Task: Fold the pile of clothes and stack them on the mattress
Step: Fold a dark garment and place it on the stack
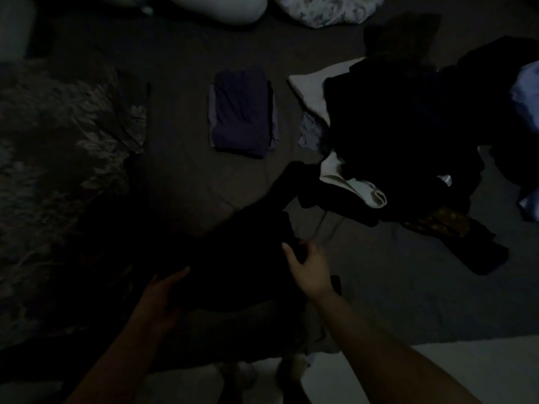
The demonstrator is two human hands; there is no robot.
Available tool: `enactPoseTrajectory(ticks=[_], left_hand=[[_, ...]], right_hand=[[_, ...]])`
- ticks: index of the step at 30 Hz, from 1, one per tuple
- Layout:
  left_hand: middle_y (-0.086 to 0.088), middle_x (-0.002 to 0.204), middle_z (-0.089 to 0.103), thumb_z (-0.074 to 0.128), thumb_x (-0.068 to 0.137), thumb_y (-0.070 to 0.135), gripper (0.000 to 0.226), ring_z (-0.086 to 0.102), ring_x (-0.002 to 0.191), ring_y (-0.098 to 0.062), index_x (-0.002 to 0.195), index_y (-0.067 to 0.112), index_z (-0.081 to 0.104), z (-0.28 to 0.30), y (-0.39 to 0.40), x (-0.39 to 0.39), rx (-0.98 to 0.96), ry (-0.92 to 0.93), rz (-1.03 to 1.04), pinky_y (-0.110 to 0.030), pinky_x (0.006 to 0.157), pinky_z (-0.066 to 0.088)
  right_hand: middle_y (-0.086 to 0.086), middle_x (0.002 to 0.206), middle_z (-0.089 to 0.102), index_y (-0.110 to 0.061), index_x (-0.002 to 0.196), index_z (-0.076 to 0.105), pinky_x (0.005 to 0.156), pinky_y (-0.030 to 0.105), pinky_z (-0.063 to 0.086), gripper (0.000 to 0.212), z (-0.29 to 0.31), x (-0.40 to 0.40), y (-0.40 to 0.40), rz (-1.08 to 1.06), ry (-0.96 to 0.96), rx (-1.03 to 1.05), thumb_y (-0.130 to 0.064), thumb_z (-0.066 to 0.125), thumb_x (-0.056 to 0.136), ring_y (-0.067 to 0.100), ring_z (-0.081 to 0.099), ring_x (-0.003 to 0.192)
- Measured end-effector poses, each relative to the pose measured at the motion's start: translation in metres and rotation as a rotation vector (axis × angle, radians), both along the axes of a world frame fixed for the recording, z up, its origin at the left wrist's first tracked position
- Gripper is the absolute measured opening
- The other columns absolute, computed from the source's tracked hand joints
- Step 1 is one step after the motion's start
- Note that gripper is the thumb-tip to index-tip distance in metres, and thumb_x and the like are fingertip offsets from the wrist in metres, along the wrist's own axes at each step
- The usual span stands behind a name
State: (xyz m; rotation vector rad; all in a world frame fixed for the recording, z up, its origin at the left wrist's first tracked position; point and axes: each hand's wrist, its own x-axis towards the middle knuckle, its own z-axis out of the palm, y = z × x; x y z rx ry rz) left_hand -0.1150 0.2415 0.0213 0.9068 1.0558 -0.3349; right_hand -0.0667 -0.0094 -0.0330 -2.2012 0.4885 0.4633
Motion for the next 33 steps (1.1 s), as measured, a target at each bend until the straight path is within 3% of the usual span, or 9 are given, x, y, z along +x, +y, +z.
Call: enactPoseTrajectory(ticks=[5, 7, 10, 12, 16, 20, 24, 30, 33], left_hand=[[-0.011, 0.103, 0.071, 0.058, 0.079, 0.032, 0.041, 0.071, 0.085, -0.017, 0.114, 0.011, 0.063, 0.006, -0.025, 0.015, -0.142, -0.111, -0.047, -0.030, 0.071, 0.059], [-0.014, 0.112, 0.068, 0.056, 0.081, 0.032, 0.039, 0.068, 0.094, -0.021, 0.113, 0.011, 0.064, 0.011, -0.027, 0.021, -0.157, -0.134, -0.042, -0.032, 0.080, 0.056], [-0.010, 0.091, 0.069, 0.067, 0.069, 0.022, 0.032, 0.067, 0.081, -0.022, 0.094, 0.002, 0.060, 0.018, -0.018, 0.021, 0.003, -0.185, -0.109, -0.024, 0.065, 0.056], [-0.003, 0.071, 0.066, 0.065, 0.077, 0.012, 0.010, 0.066, 0.067, -0.015, 0.078, 0.009, 0.056, 0.027, -0.013, 0.023, 0.026, -0.225, -0.135, -0.018, 0.056, 0.054], [-0.002, 0.077, 0.063, 0.065, 0.079, 0.009, 0.009, 0.064, 0.066, -0.007, 0.085, 0.010, 0.058, 0.050, -0.010, 0.035, 0.045, -0.316, -0.211, -0.016, 0.058, 0.051], [-0.001, 0.096, 0.067, 0.071, 0.078, 0.004, 0.029, 0.064, 0.084, -0.002, 0.104, 0.013, 0.062, 0.083, -0.016, 0.048, 0.292, -0.422, -0.555, -0.015, 0.075, 0.050], [0.009, 0.088, 0.062, 0.071, 0.081, 0.007, 0.021, 0.055, 0.073, 0.016, 0.096, 0.018, 0.062, 0.120, -0.023, 0.064, 0.578, -0.631, -0.917, -0.001, 0.071, 0.039], [0.007, 0.079, 0.056, 0.070, 0.081, 0.006, 0.017, 0.051, 0.072, 0.008, 0.088, 0.013, 0.056, 0.168, -0.025, 0.072, 0.656, -0.805, -0.898, -0.006, 0.068, 0.039], [0.008, 0.073, 0.046, 0.066, 0.080, -0.005, 0.034, 0.043, 0.067, 0.009, 0.075, 0.019, 0.043, 0.191, -0.022, 0.081, 0.661, -0.846, -0.705, -0.007, 0.067, 0.035]], right_hand=[[0.012, 0.146, 0.038, -0.012, 0.141, 0.041, 0.113, 0.041, 0.028, 0.079, 0.028, 0.041, 0.064, 0.592, -0.402, -0.053, -0.052, 0.061, 0.075, 0.029, 0.030, 0.138], [0.004, 0.154, 0.027, -0.020, 0.150, 0.021, 0.119, 0.044, 0.009, 0.091, 0.041, 0.051, 0.082, 0.971, -0.205, -0.040, -0.039, 0.068, 0.073, 0.022, 0.012, 0.145], [0.005, 0.139, 0.049, -0.020, 0.143, 0.033, 0.118, 0.040, 0.008, 0.077, 0.057, 0.058, 0.088, 1.231, -0.036, -0.231, -0.034, 0.068, 0.076, 0.019, 0.036, 0.134], [0.007, 0.119, 0.063, -0.014, 0.121, 0.057, 0.099, 0.029, 0.035, 0.046, 0.068, 0.058, 0.077, 1.177, -0.020, -0.202, -0.029, 0.068, 0.079, 0.021, 0.055, 0.115], [-0.003, 0.094, 0.059, -0.008, 0.098, 0.069, 0.075, 0.022, 0.041, 0.026, 0.102, 0.055, 0.052, 0.890, -0.020, 0.047, -0.018, 0.075, 0.075, 0.013, 0.057, 0.092], [0.009, 0.114, 0.049, -0.009, 0.113, 0.055, 0.083, 0.034, 0.048, 0.050, 0.140, 0.054, 0.034, 0.890, -0.050, -0.326, -0.032, 0.075, 0.073, 0.026, 0.054, 0.101], [0.009, 0.109, 0.062, -0.013, 0.112, 0.057, 0.071, 0.030, 0.045, 0.032, 0.175, 0.056, 0.016, 0.902, -0.005, -0.547, -0.026, 0.059, 0.083, 0.028, 0.060, 0.101], [-0.005, 0.089, 0.063, -0.012, 0.097, 0.058, 0.070, 0.019, 0.050, 0.042, 0.256, 0.053, 0.018, 0.627, 0.003, 0.074, -0.026, 0.084, 0.067, 0.007, 0.061, 0.083], [-0.005, 0.089, 0.064, -0.013, 0.099, 0.058, 0.067, 0.016, 0.050, 0.037, 0.288, 0.057, 0.008, 0.577, 0.059, 0.120, -0.036, 0.076, 0.076, 0.008, 0.062, 0.082]])
